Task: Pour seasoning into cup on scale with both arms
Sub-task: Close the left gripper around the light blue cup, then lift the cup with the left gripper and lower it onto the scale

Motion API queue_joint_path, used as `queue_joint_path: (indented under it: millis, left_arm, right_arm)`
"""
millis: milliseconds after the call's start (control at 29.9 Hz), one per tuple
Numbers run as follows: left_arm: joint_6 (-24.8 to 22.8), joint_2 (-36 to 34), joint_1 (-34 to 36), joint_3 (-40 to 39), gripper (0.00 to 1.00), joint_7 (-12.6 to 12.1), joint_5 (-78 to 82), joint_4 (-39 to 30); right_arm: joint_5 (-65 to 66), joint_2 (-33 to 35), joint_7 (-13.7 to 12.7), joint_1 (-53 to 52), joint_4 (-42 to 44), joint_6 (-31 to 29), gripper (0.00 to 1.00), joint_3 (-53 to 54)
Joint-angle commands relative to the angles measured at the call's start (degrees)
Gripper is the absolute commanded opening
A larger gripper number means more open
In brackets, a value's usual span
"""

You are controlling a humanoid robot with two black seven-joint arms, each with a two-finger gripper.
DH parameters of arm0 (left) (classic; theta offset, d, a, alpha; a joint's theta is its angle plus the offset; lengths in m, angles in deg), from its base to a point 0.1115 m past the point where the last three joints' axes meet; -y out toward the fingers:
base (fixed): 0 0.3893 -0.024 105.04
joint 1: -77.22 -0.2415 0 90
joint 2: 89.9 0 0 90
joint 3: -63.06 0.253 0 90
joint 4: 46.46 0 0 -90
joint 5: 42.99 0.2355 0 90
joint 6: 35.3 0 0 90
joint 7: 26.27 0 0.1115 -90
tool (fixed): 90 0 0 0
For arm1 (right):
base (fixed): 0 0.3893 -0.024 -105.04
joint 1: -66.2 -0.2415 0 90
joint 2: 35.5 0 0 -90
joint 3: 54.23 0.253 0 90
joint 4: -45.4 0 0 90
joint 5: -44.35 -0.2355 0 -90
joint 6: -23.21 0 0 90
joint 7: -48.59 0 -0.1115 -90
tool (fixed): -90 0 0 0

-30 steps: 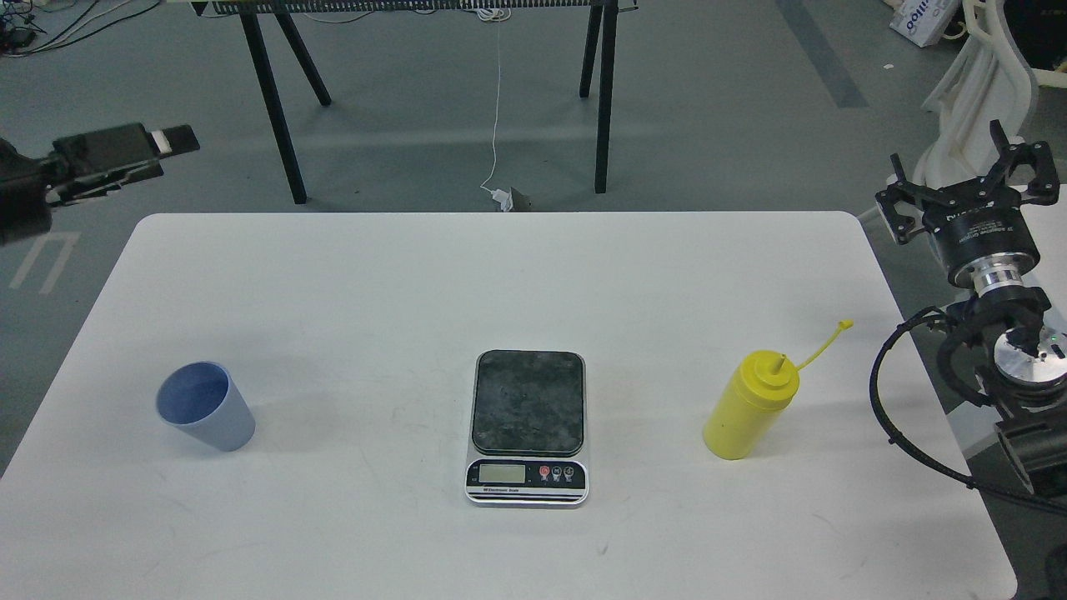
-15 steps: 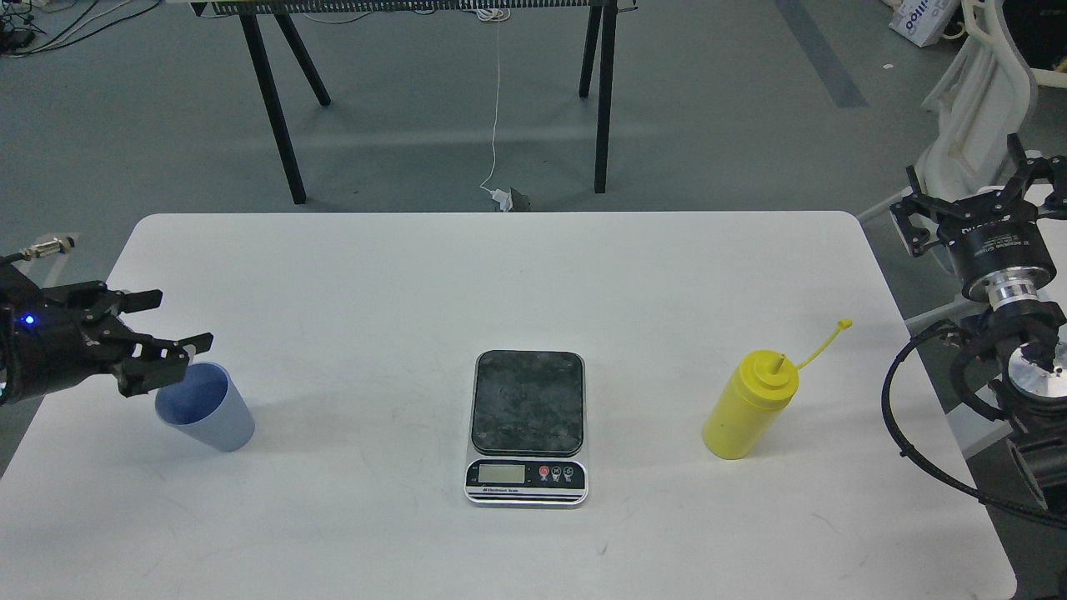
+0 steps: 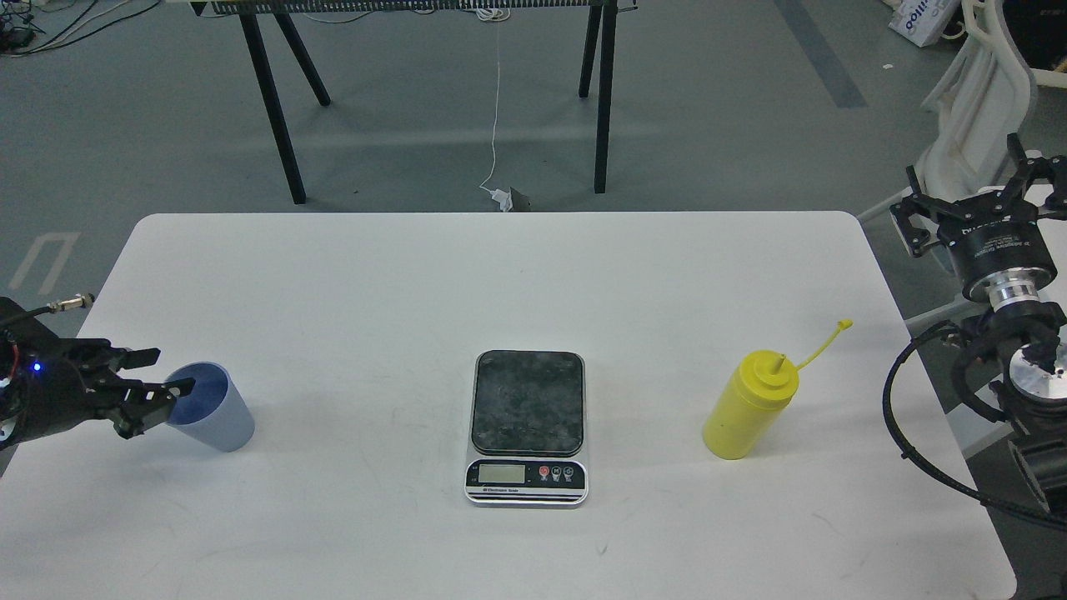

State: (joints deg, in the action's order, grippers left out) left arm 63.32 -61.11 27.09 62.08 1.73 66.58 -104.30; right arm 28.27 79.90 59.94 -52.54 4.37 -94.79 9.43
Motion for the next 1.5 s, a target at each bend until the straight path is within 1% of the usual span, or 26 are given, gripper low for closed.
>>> queue_joint_path:
  millis: [0,33,167,234,468,568,635,702,735,802,869,936,969,1069,1236,1303,1370,1470]
  left_arm:
    - [0.0,0.9,0.0,0.0,0.39,0.0,-0.7,1.2]
    - [0.0,1.0,0.1,0.0,0.36,0.0,-0.7,1.3]
    - [0.0,1.0,-0.1,0.0,0.14,0.0,-0.2,1.3]
    - [0.0,1.0,-0.1,0.0,0.08,0.0,-0.1,1.3]
    - [0.0,1.0,0.0,-0.2,0.04,0.0,-0.5,1.3]
    - [-0.1,1.0,1.3,-1.0,0.03,0.0,-0.8,0.4]
    - [-0.4,0.7,3.6,-1.2,0.03,0.0,-2.4,-2.0]
    - [-1.1,0.4,7.8,-1.0,0.03,0.0,-5.2,-5.8]
    - [-2.2,0.4,9.8,-1.0,0.03,0.0,-5.9,-7.7]
    - [-6.3,0.6,14.1,-1.1,0.04,0.0,-6.1,-11.4]
    - [-12.5,1.3,19.8,-1.1,0.03,0.0,-6.1,-15.4]
    - [-17.4,2.7,23.4,-1.1,0.03,0.0,-6.0,-18.7]
    - [-19.8,4.7,25.3,-1.1,0.03,0.0,-6.0,-20.3]
    - [-24.5,12.1,29.0,-1.0,0.03,0.0,-5.9,-22.5]
    - [-29.1,20.8,31.1,-1.0,0.03,0.0,-5.6,-21.9]
    - [-29.7,24.6,30.7,-0.5,0.04,0.0,-5.6,-21.6]
    - [-29.8,26.9,30.4,-0.3,0.04,-1.5,-5.6,-20.7]
    - [-30.1,28.2,29.5,0.2,0.05,-2.0,-5.6,-17.7]
  right_arm:
    - [0.0,0.0,0.1,0.1,0.0,0.0,1.00,0.0]
    - [0.0,0.0,0.1,0.1,0.1,0.0,1.00,0.1]
    - [0.0,0.0,0.1,0.1,0.1,0.0,1.00,0.1]
    - [0.0,0.1,0.1,0.2,0.2,0.0,1.00,0.1]
    - [0.0,0.4,0.1,0.6,0.2,0.0,1.00,0.1]
    - [0.0,0.4,0.1,0.9,0.2,0.0,1.00,0.2]
    - [0.0,1.1,0.1,1.0,0.1,0.0,1.00,0.5]
    - [0.0,1.6,0.1,1.0,0.1,0.0,1.00,0.5]
    - [0.0,1.7,0.1,1.0,0.1,0.0,1.00,0.5]
    - [0.0,2.3,0.1,1.3,0.1,0.0,1.00,0.6]
    - [0.0,2.6,0.1,1.7,0.0,0.0,1.00,0.6]
    - [0.0,3.0,0.1,2.0,0.0,0.0,1.00,0.6]
    - [0.0,3.3,0.1,2.3,0.0,0.0,1.00,0.7]
    - [0.0,3.9,0.1,3.1,0.0,0.0,1.00,1.7]
    - [0.0,5.0,0.1,4.0,-0.1,0.0,1.00,2.5]
    - [0.0,5.5,0.1,4.4,0.0,0.0,1.00,2.6]
    - [0.0,6.1,0.1,4.6,-0.1,0.0,1.00,3.1]
    - [0.0,6.1,0.1,5.1,0.0,0.0,1.00,3.7]
